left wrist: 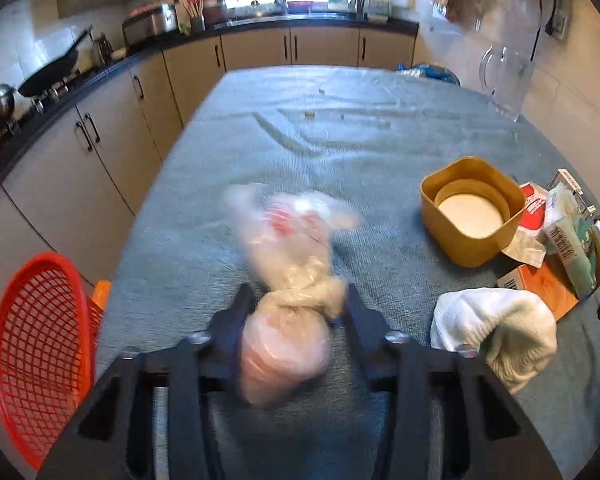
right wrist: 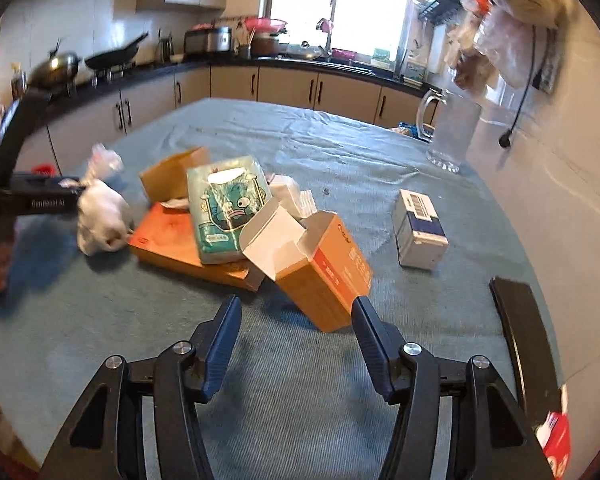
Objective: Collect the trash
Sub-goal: 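Grasp the plastic food bag with the left gripper while the right grasps the orange box, then carry the bag and orange box to the red basket and release both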
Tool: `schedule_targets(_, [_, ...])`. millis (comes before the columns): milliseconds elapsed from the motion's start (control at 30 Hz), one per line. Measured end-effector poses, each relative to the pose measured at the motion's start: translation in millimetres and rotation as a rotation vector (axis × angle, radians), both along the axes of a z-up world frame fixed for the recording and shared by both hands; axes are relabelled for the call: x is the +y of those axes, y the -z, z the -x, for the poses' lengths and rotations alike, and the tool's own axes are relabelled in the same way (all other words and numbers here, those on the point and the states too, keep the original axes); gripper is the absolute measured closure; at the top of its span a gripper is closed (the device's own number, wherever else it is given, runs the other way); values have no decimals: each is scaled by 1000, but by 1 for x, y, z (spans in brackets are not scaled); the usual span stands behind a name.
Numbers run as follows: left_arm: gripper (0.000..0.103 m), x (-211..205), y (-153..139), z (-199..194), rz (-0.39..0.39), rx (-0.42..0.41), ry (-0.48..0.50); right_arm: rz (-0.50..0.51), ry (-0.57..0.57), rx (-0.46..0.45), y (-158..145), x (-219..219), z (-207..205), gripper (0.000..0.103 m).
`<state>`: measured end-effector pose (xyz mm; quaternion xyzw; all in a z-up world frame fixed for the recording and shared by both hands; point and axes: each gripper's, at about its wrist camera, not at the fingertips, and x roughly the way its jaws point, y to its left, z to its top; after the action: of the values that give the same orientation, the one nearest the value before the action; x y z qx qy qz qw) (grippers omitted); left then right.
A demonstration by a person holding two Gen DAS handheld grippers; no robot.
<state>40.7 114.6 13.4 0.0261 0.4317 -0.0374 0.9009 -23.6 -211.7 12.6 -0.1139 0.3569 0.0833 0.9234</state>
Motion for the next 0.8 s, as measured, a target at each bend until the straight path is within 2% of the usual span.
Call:
schedule_targets(67, [65, 0, 0, -1, 1, 2, -3, 30, 17, 11, 3, 1, -9, 41])
schedule_targets(167, [66, 1, 0, -1, 4, -2, -5, 24, 41, 22, 3, -5, -19, 41])
schedule_targets(200, [66, 1, 0, -1, 5, -4, -4, 15, 49, 31, 4, -8, -21, 45])
schedule_targets(233, [66, 1, 0, 0, 11, -6, -1, -3, 58, 40, 4, -11, -22, 64])
schedule_targets(300, [66, 3, -2, 3, 20, -15, 2, -38, 74, 45, 3, -17, -22, 75])
schedule_targets(333, [66, 3, -3, 5, 23, -23, 3, -53, 79, 42, 2, -19, -20, 77])
schedule_targets(567, [66, 8, -18, 27, 64, -76, 13, -188, 112, 5, -9, -34, -1, 77])
schedule_targets(667, [66, 12, -28, 41, 93, -109, 18, -262, 88, -11, -18, -32, 10, 77])
schedule_targets(800, [66, 13, -38, 55, 107, -133, 33, -288, 36, -49, -31, -17, 22, 77])
